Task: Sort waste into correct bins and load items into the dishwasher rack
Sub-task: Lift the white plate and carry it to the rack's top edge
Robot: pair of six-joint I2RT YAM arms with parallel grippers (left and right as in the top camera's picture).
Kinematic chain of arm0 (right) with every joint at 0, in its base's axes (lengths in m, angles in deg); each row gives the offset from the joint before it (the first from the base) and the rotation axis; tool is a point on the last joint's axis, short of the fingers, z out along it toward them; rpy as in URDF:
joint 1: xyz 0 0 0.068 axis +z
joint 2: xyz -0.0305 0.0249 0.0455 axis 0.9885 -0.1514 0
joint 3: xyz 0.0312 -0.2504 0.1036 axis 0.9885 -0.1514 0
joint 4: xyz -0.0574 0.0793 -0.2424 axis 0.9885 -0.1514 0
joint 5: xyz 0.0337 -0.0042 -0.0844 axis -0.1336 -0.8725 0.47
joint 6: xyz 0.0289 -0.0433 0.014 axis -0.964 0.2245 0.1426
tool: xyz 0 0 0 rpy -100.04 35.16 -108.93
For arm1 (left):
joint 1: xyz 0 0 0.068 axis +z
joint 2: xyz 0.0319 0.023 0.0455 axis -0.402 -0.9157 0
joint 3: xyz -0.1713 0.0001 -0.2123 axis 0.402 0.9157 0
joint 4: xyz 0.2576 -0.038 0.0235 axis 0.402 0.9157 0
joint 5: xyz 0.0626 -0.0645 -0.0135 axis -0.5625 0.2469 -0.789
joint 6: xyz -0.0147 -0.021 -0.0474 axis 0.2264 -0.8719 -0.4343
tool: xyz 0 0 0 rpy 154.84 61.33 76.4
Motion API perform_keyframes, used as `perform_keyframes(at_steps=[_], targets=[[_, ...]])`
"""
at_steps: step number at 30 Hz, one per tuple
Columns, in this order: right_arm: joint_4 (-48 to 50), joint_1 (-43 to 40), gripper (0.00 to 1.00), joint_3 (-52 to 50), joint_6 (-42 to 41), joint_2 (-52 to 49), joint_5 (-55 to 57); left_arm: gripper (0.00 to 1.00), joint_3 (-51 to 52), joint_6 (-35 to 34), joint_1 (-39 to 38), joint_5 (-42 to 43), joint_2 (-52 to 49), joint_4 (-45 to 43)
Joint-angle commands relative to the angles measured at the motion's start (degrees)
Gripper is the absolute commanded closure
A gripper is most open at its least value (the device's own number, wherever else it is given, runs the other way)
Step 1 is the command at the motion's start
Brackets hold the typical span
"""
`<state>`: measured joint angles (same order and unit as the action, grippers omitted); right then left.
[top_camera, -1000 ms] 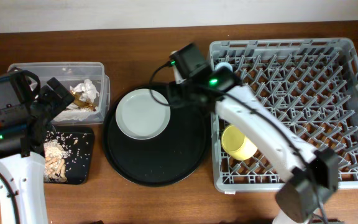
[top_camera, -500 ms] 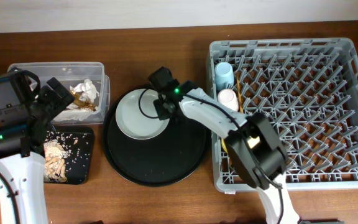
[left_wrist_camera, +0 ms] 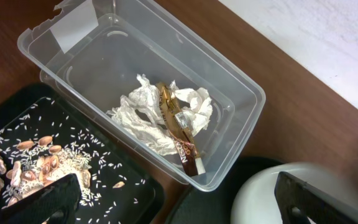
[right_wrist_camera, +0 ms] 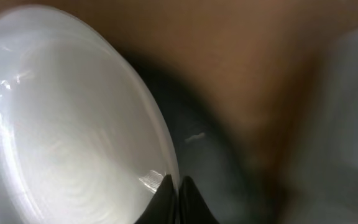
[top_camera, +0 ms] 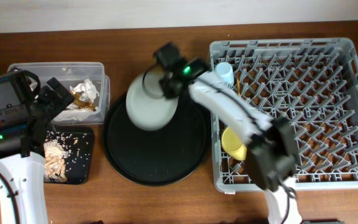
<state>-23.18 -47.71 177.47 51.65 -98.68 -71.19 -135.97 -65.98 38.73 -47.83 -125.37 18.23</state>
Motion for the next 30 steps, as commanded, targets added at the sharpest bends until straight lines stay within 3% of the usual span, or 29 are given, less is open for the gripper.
perform_keyframes(at_steps=[1,4,5,14,20,30], targets=[[-5.75,-2.89,0.96,7.45,3.06,12.61,30.05,0.01,-0.59,-0.15,0.31,0.42,0.28,-0.04],[-11.56,-6.43,0.96,7.48,3.02,15.34,53.75,0.01,-0.59,-0.15,0.31,0.42,0.28,-0.04],[-12.37,-7.23,0.96,7.45,2.99,15.32,54.64,0.01,-0.59,-0.15,0.31,0.42,0.28,-0.04],[-16.61,-17.14,0.96,2.38,-2.23,11.82,41.99,0.01,-0.59,-0.15,0.31,0.42,0.28,-0.04],[-16.06,-20.33,0.96,-2.91,-4.79,9.38,45.86,0.01,-0.59,-0.15,0.31,0.42,0.28,-0.04],[-14.47,-20.85,0.96,-3.04,-3.65,8.9,45.33,0.01,-0.59,-0.15,0.31,0.42,0.28,-0.04]])
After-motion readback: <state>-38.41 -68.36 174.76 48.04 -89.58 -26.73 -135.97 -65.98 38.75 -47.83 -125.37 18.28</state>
